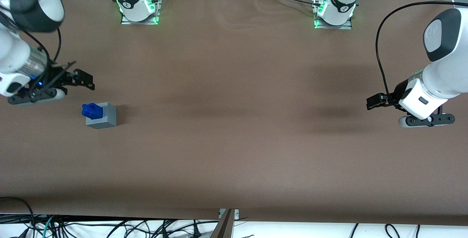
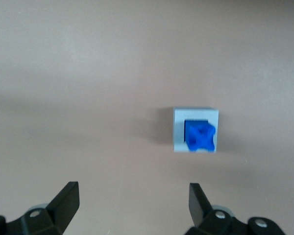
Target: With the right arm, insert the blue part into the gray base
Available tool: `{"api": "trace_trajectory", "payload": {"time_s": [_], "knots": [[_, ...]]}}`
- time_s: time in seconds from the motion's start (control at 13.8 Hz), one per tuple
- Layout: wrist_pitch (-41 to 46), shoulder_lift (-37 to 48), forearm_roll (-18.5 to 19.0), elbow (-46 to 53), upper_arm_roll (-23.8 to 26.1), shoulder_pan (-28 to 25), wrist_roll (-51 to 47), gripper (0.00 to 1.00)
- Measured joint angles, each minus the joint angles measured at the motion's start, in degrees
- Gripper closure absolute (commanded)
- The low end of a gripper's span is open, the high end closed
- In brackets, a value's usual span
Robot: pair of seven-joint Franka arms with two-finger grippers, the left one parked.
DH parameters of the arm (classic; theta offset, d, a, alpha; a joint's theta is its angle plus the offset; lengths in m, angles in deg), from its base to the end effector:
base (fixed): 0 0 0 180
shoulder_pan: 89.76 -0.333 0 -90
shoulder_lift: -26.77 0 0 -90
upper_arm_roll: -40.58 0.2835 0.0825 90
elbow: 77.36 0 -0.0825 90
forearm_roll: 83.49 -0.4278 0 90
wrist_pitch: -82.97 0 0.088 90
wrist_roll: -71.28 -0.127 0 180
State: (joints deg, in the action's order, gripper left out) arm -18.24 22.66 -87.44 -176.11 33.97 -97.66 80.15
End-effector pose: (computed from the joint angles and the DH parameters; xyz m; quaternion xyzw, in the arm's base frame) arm 0.6220 0.0227 0.4661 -0.9961 -0.0814 0.0121 0.0305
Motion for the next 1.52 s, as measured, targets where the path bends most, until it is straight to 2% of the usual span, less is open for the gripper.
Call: {"api": "trace_trajectory", "payload": {"time_s": [0.29,1.01,1.52], "knots": [[8.07,1.65,0.01,5.35,0.00,0.01,-0.14,0.01],[8.60,0.64,1.20,6.32,0.06,0.03,-0.14,0.01],[12.80,0.54,1.21,10.31,0.06,0.03,-0.14,0.01]]}}
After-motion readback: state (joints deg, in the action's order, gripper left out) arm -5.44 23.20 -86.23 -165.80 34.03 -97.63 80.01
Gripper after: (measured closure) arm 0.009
